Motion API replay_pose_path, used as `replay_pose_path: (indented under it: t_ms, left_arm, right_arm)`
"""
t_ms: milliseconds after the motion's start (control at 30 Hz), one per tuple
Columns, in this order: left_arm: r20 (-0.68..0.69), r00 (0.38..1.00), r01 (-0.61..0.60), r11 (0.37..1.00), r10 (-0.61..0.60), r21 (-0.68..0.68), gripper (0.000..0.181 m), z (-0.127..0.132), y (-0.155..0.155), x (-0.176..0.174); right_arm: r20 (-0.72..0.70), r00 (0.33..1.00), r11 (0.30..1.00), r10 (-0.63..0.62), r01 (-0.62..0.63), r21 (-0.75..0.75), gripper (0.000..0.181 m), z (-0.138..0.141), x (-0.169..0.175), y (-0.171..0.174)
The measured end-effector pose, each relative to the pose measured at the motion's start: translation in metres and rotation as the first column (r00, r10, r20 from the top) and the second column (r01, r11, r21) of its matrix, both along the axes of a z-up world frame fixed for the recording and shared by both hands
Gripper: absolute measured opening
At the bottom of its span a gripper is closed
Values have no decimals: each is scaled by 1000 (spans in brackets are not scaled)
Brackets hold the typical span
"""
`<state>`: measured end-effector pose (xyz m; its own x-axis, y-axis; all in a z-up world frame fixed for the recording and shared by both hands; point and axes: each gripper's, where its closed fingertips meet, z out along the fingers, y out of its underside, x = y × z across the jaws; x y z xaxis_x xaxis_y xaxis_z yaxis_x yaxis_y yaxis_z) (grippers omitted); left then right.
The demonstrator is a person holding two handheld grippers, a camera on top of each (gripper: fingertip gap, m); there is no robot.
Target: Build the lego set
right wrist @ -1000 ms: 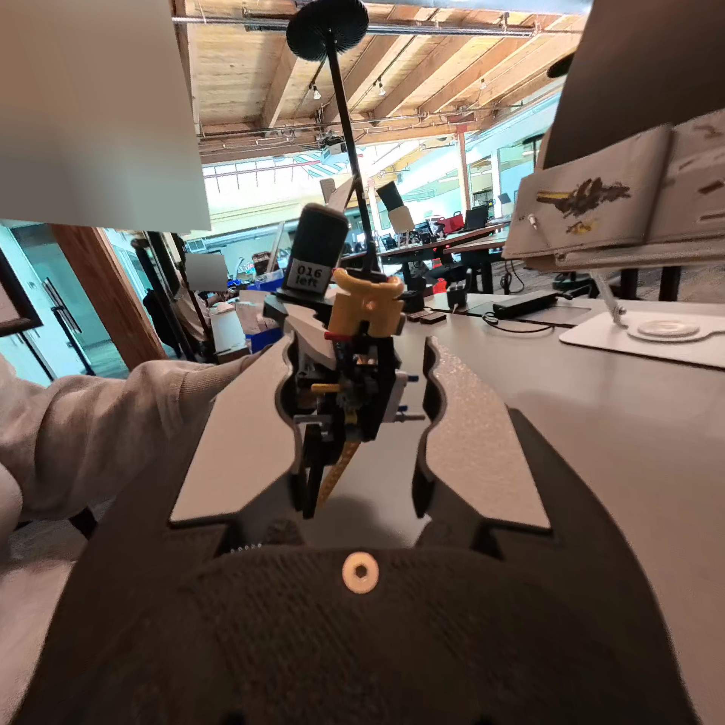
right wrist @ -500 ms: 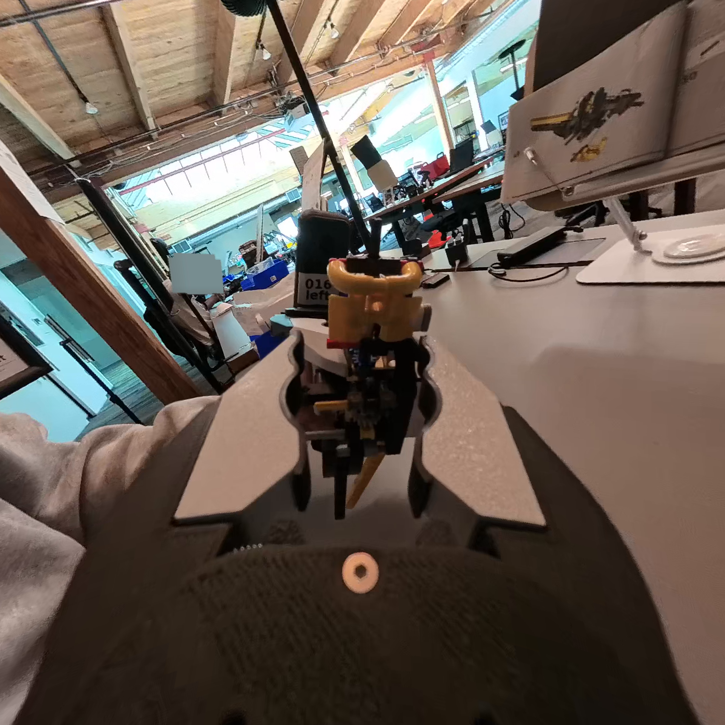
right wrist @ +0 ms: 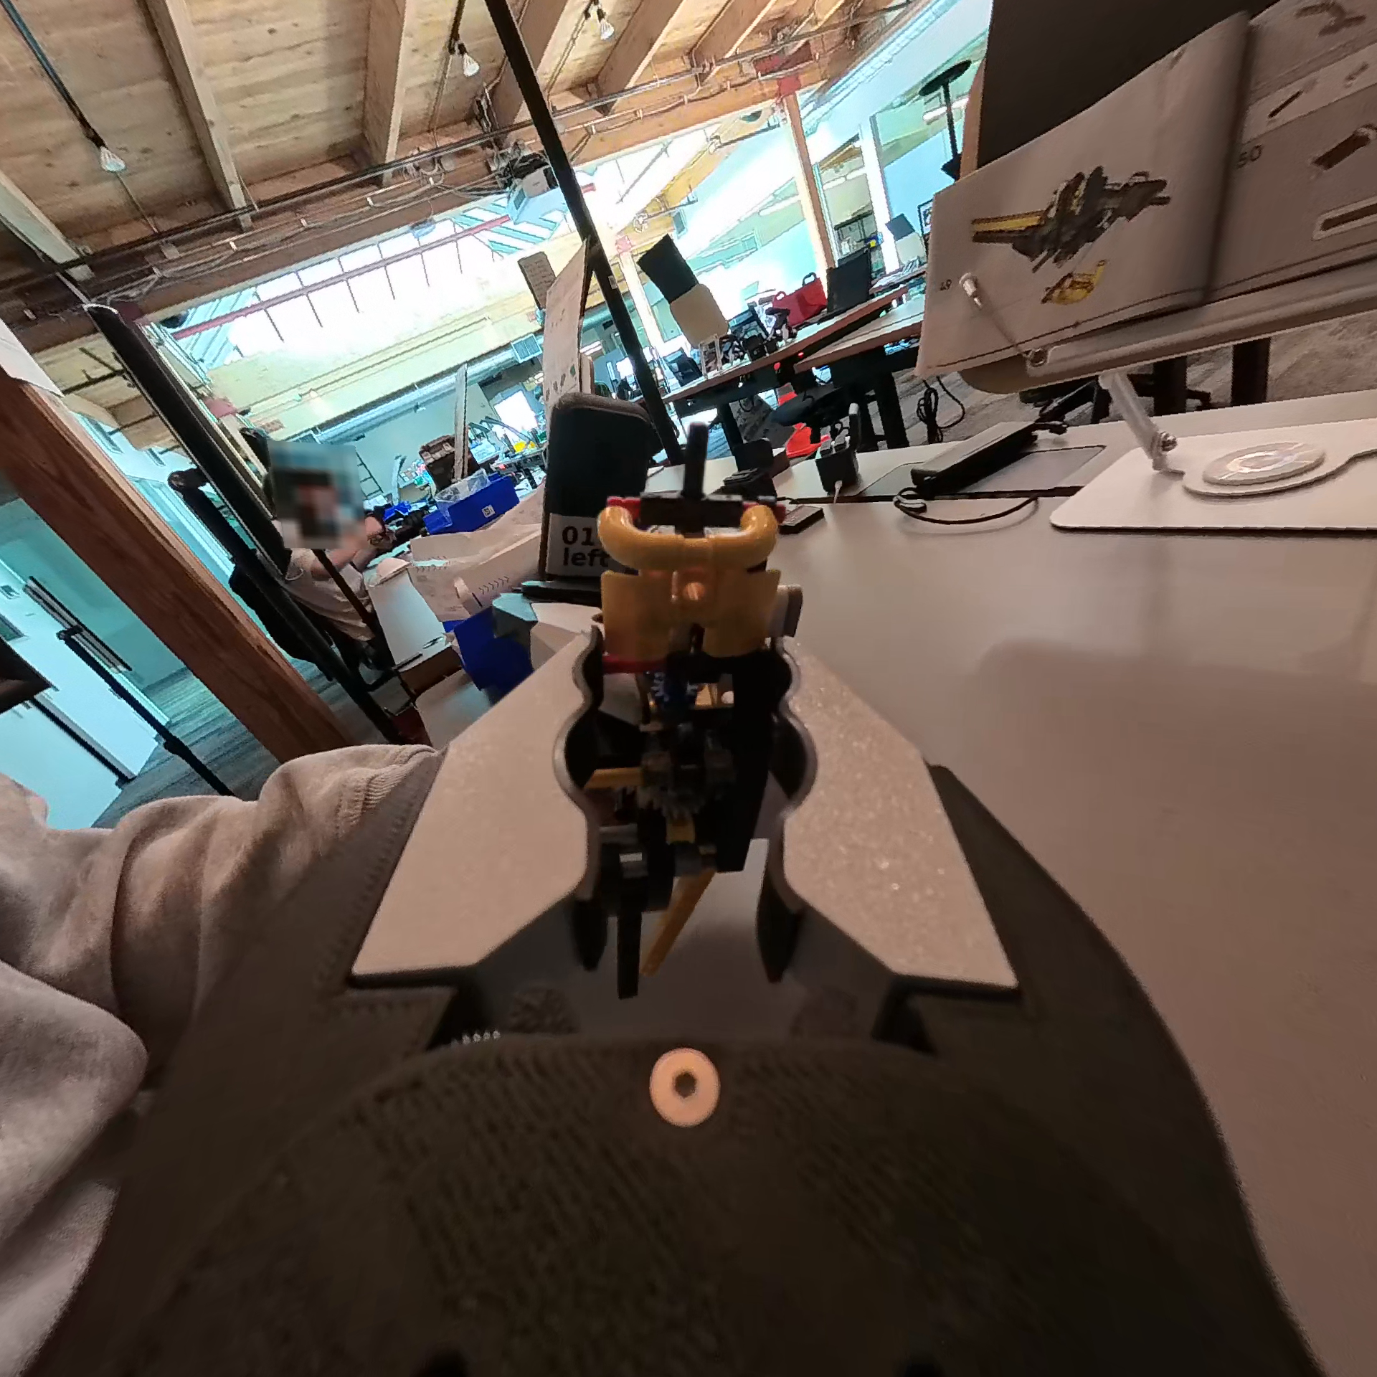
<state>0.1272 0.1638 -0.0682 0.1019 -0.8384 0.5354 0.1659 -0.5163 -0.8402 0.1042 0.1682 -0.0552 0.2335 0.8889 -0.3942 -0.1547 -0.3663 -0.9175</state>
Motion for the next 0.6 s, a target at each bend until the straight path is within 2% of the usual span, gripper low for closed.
replay_pose_path:
  t_ms: [600]
  left_arm:
    - [-8, 1000, -7, 1000, 7, -10, 35, -2, 1, 2]
  right_arm:
    - [14, 1000, 1000, 4, -4, 2, 41, -3, 2, 1]
